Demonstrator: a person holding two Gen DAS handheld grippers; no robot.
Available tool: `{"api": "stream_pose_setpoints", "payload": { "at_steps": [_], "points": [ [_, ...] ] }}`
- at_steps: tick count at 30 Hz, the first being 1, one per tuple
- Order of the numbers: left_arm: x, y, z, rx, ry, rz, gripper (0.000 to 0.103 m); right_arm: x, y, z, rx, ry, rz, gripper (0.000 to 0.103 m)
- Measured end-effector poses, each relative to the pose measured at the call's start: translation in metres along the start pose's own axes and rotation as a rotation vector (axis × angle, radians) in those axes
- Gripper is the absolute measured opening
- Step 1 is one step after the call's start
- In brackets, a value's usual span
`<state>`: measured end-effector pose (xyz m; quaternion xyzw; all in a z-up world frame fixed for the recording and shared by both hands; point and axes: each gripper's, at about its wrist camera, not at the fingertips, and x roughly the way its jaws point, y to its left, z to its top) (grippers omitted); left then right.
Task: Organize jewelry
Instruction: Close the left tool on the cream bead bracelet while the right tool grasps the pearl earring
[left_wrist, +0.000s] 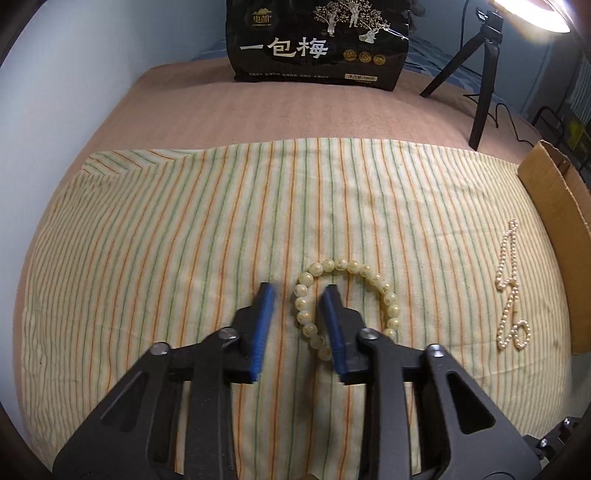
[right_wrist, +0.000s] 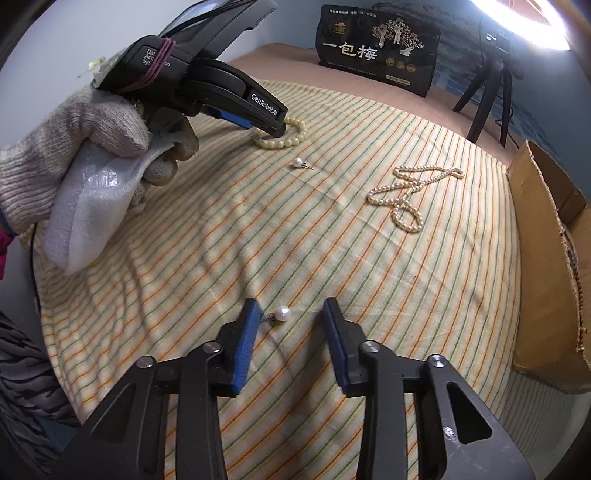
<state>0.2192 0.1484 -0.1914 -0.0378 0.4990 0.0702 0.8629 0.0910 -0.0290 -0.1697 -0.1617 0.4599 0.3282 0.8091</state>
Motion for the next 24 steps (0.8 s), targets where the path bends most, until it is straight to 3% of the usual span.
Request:
{"api": "stream_pose_setpoints", "payload": {
  "at_steps": [2, 5, 10, 24],
  "points": [
    [0.0, 0.0, 0.0, 0.005, -0.009, 0.01, 0.013, 0.001, -0.002, 0.0, -0.003, 0.001, -0.011, 0.026],
    [0.0, 0.001, 0.0, 0.015, -0.013, 0.012, 0.007, 0.001, -0.004, 0.001, 0.005, 0.0, -0.017, 0.015],
    [-0.003, 0.005, 0.0, -0.003, -0.014, 0.0, 0.006, 0.001, -0.011, 0.002, 0.033, -0.001, 0.006, 0.007],
    [-0.037, 0.004, 0.005, -0.008, -0.08, -0.008, 0.005, -0.01, -0.015, 0.0, 0.054, -0.026, 0.021, 0.002]
  ]
}}
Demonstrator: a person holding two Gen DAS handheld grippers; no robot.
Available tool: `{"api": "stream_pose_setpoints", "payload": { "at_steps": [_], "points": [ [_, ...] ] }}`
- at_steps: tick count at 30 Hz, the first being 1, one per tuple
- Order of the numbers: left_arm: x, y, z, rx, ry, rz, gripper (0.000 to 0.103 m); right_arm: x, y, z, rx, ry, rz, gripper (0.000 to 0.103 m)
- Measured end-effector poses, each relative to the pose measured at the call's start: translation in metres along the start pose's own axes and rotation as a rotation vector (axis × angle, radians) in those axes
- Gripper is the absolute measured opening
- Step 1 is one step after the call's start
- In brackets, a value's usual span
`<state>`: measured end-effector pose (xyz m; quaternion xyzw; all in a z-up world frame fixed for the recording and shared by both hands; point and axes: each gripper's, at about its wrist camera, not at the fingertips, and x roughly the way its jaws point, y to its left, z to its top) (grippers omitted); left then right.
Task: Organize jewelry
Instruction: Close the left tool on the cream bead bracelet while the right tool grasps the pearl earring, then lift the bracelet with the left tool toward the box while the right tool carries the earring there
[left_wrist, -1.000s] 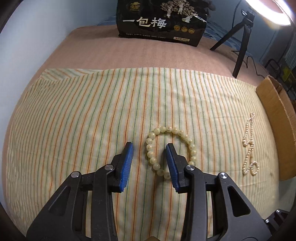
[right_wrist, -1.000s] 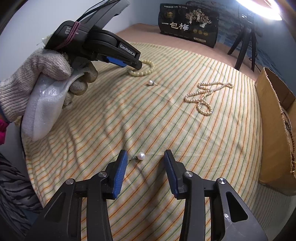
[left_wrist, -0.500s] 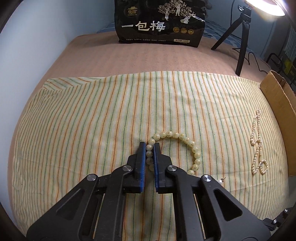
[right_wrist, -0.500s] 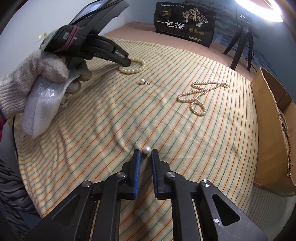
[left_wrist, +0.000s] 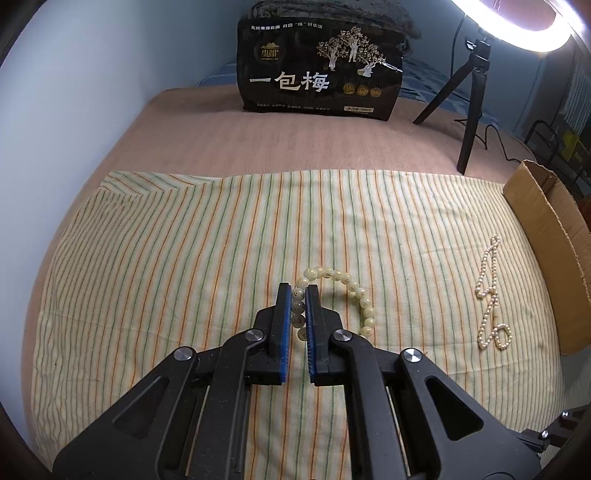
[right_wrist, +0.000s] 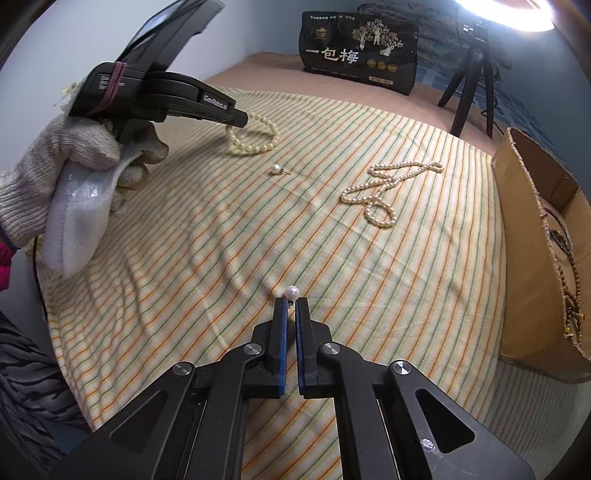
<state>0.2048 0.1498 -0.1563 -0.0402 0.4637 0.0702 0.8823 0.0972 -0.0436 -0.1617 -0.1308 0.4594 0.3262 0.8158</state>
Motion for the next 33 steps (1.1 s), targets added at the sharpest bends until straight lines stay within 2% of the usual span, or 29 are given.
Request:
{"api": "stream_pose_setpoints", "payload": {
  "at_steps": [6, 10, 12, 18, 21, 25, 33],
  "points": [
    [-0.001, 0.0, 0.0, 0.0, 0.007, 0.006, 0.005, 0.003, -0.002, -0.003, 0.005, 0.016, 0.022, 0.003],
    [0.0, 0.002, 0.0, -0.008, 0.008, 0.007, 0.005, 0.006, -0.001, -0.001, -0.02, 0.013, 0.006, 0.014],
    [0.0, 0.003, 0.001, -0.011, 0.007, 0.006, 0.005, 0.008, 0.0, 0.001, -0.022, 0.009, -0.001, 0.016],
    [0.001, 0.004, 0.001, -0.01, 0.01, 0.008, 0.005, 0.016, 0.002, 0.008, -0.027, -0.001, -0.001, 0.016],
    [0.0, 0.005, 0.002, -0.013, 0.002, 0.006, 0.005, 0.017, 0.002, 0.009, -0.03, -0.001, -0.004, 0.007],
    [-0.01, 0.004, 0.005, -0.021, -0.019, -0.001, 0.005, 0.016, 0.001, 0.009, -0.028, -0.003, -0.008, 0.007],
    [-0.044, -0.002, 0.011, -0.052, -0.065, -0.064, 0.005, -0.008, -0.009, 0.011, 0.005, -0.045, -0.017, 0.007]
  ]
}}
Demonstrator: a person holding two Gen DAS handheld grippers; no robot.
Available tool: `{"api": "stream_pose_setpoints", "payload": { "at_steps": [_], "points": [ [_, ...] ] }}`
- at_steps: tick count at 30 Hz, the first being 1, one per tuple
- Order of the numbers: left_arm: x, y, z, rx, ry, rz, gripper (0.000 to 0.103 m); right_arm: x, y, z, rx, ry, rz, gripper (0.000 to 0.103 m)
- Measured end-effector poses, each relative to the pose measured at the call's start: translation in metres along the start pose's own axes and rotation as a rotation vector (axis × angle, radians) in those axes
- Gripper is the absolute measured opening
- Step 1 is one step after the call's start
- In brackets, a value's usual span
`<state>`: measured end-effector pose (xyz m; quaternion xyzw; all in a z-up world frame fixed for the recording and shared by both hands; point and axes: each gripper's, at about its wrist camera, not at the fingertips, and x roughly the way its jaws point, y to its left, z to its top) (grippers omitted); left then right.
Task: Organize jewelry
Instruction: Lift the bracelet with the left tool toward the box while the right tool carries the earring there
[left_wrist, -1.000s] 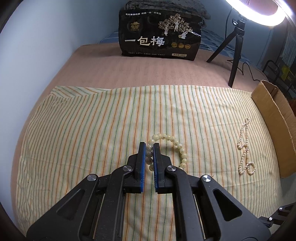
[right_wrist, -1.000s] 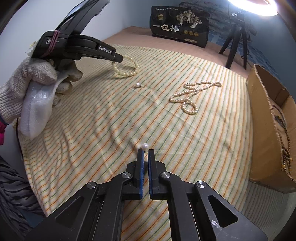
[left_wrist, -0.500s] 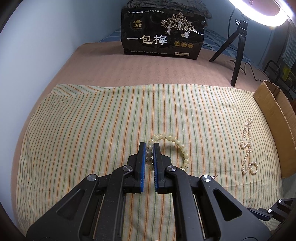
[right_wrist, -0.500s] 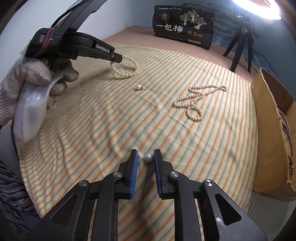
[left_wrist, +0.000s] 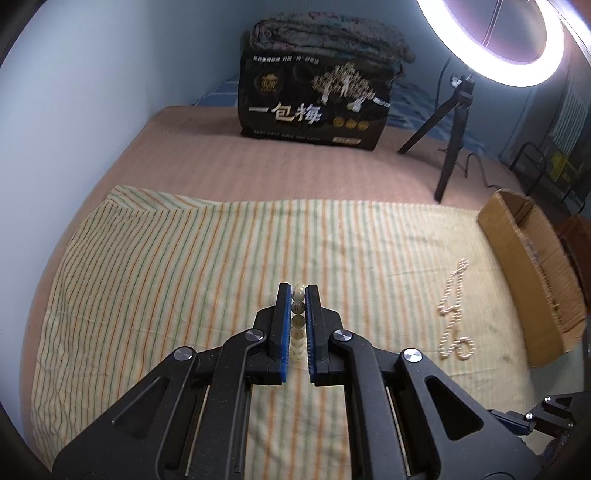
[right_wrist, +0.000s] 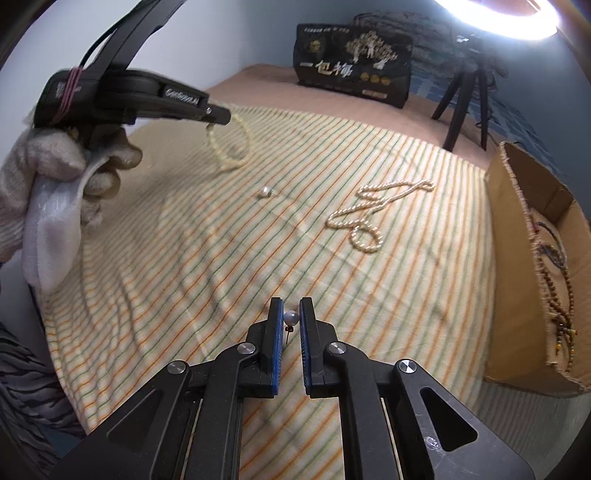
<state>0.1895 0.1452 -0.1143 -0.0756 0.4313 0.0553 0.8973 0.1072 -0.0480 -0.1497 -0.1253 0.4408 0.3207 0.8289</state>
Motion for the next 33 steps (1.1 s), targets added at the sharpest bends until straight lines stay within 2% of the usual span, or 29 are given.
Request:
{"api": "stream_pose_setpoints", "payload": {
  "at_steps": [12, 23, 33],
  "points": [
    [-0.048, -0.04, 0.008, 0.018, -0.077, -0.12, 0.005, -0.055, -0.031, 0.006, 0.077, -0.088, -0.012, 0.007],
    [-0.078, -0.116, 0.01, 0.105, -0.116, -0.246, 0.005, -0.093, -0.089, 0.005, 0.19, -0.148, -0.078, 0.007],
    [-0.082, -0.182, 0.01, 0.181, -0.122, -0.337, 0.005, -0.113, -0.144, 0.001, 0.282, -0.164, -0.13, 0.007]
  ]
}}
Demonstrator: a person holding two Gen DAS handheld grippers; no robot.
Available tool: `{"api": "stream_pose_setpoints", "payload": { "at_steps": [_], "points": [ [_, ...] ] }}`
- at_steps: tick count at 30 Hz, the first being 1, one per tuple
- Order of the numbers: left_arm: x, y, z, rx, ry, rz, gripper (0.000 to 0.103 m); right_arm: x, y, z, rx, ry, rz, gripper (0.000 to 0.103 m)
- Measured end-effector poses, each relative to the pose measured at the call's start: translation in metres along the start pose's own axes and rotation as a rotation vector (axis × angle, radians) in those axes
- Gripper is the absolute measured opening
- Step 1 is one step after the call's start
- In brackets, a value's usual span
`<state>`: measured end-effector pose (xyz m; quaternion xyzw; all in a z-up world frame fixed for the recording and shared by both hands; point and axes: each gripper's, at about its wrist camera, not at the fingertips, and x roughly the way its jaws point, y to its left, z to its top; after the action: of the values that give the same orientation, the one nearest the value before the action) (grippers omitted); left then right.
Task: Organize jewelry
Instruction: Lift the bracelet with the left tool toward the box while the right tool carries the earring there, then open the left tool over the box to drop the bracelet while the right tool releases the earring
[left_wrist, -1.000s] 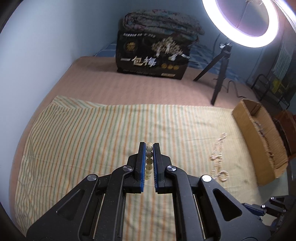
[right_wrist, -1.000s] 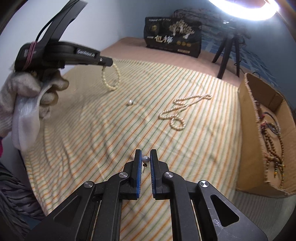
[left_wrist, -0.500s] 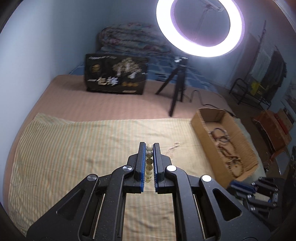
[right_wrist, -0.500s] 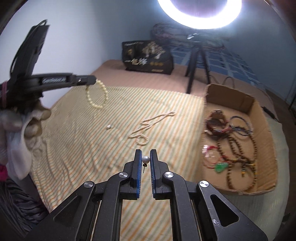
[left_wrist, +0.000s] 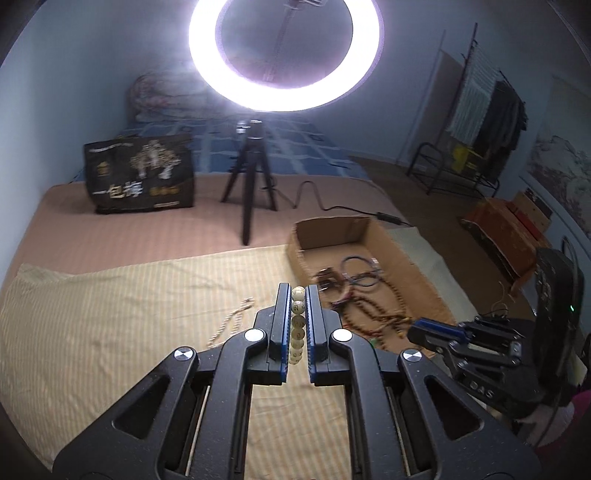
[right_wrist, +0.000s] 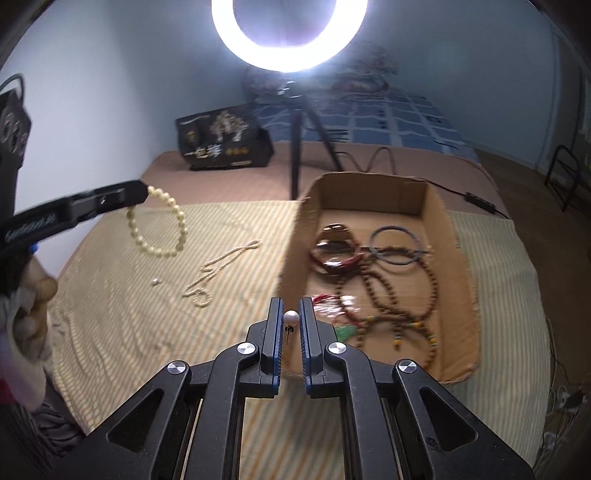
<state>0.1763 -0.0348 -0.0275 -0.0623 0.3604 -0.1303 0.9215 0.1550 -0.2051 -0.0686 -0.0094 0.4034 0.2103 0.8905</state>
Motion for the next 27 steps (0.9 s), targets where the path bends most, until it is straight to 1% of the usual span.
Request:
{"api": "stream_pose_setpoints", "payload": {
  "at_steps": [7, 14, 22, 27],
  "points": [
    [0.02, -0.034, 0.004, 0.032, 0.016, -0.049, 0.005, 0.005, -0.037, 0.017, 0.057, 0.005, -0.024, 0.007],
    [0.046, -0.059, 0.004, 0.051, 0.048, -0.079, 0.005, 0.015, -0.057, 0.03, 0.064, 0.015, -0.057, 0.007],
    [0.07, -0.063, -0.002, 0.038, 0.097, -0.09, 0.005, 0.031, -0.073, 0.033, 0.08, 0.05, -0.061, 0.007],
    [0.08, -0.064, -0.007, 0.032, 0.134, -0.115, 0.005, 0.036, -0.077, 0.029, 0.097, 0.067, -0.055, 0.007]
  ]
}}
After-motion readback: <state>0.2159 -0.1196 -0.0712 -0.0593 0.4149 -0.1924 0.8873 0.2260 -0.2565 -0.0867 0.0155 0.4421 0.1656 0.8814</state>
